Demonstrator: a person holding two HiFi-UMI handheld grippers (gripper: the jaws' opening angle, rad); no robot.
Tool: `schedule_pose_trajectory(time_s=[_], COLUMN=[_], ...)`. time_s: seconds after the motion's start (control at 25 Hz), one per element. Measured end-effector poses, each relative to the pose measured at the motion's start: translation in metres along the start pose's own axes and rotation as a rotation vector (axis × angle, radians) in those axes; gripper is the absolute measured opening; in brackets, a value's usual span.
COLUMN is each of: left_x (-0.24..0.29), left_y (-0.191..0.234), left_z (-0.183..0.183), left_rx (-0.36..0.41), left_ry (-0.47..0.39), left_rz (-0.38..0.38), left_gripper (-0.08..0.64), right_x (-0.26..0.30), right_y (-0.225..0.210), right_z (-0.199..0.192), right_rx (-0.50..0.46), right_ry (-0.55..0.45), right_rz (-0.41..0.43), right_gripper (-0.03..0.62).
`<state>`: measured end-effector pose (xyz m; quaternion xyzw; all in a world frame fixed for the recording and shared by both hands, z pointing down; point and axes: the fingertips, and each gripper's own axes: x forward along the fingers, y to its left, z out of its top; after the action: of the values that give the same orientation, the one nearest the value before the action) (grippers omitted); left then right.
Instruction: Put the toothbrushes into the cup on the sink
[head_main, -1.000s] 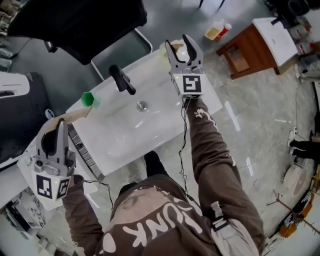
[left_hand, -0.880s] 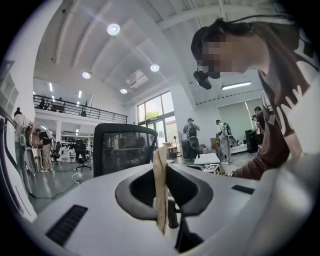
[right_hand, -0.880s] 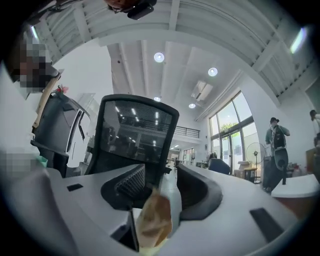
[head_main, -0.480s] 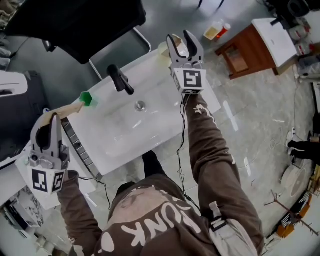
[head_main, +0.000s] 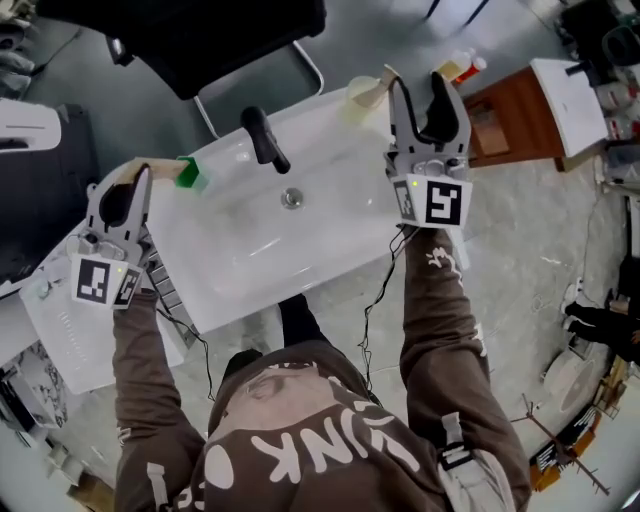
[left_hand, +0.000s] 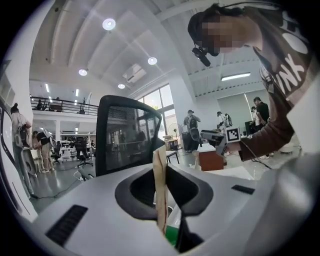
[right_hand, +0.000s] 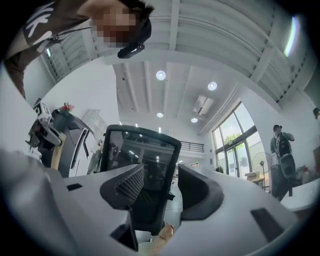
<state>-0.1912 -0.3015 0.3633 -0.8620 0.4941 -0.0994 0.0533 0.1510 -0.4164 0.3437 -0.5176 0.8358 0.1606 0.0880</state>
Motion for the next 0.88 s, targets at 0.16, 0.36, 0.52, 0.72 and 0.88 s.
schedule_pose_trajectory(time_s=[0.16, 0.36, 0.52, 0.72, 0.88], left_x=[0.008, 0.016, 0.022, 0.025, 0.025], left_y=[0.002, -0.002, -0.005, -0.004, -0.002], left_z=[-0.029, -0.062, -0.083, -0.101, -0.102], left_rx=[-0.019, -0.031, -0.046, -0.067, -0.076], left_ry=[0.014, 0.037, 0.045, 0.049, 0.038], left_rz=[-0.005, -0.023, -0.028, -0.014, -0.001], left_gripper=[0.052, 0.052, 0.052, 0.052, 0.054], right_x=[-0.018, -0.034, -0.048, -0.057, -0.058], right_y=[0.014, 0.031, 0.039, 0.045, 0.05], right_z=[0.02, 0.014, 0.009, 0.014, 0.021], right_rx=[0.027, 0.023, 0.029, 0.026, 0.019], right_ry=[-0.018, 0.022, 0.056, 0.061, 0.049], right_rz=[0.025, 0.063, 0.076, 0.09, 0.103], right_gripper=[0.222, 0.222, 0.221, 0.221, 0.221])
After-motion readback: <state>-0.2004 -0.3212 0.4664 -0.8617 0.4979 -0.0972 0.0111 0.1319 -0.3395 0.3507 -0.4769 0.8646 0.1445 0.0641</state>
